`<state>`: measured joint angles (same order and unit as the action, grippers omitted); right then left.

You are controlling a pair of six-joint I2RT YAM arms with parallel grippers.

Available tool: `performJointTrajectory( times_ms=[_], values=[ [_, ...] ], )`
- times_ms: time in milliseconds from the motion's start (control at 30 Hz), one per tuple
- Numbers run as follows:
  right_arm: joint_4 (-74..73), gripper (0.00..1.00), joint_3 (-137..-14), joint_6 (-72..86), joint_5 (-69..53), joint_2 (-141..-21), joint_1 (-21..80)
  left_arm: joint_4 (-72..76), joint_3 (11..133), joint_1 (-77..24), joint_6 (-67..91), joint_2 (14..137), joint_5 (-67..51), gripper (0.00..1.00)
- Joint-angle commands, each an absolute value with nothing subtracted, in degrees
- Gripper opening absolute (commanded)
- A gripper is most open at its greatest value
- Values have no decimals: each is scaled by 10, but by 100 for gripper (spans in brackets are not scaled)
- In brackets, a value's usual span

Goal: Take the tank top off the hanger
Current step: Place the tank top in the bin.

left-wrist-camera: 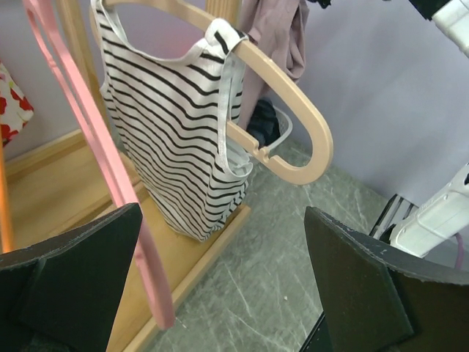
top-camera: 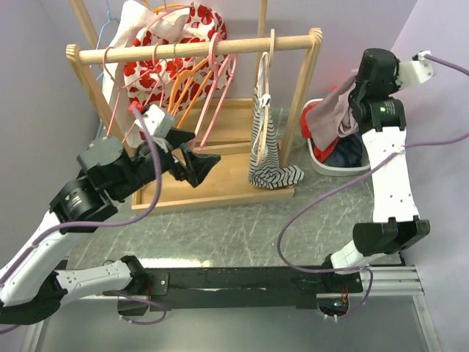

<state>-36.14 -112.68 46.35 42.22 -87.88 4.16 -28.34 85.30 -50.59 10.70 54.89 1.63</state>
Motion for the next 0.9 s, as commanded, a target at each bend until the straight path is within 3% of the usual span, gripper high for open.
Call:
performJointTrajectory(
  times_ms=[0, 167, 567, 867],
  values=[
    [-343, 0, -1073, 482, 418, -893, 38, -279, 885, -505, 110, 569, 10, 99],
    [-287, 0, -948, 519, 396, -900, 37, -273, 893, -505, 111, 583, 17, 100],
    [-308, 2, -925, 554, 380, -1021, 3, -282, 941, -505, 120, 603, -18, 100],
    [-256, 3, -838, 578, 332, -983, -77, -283, 946, -505, 132, 606, -45, 99]
  ],
)
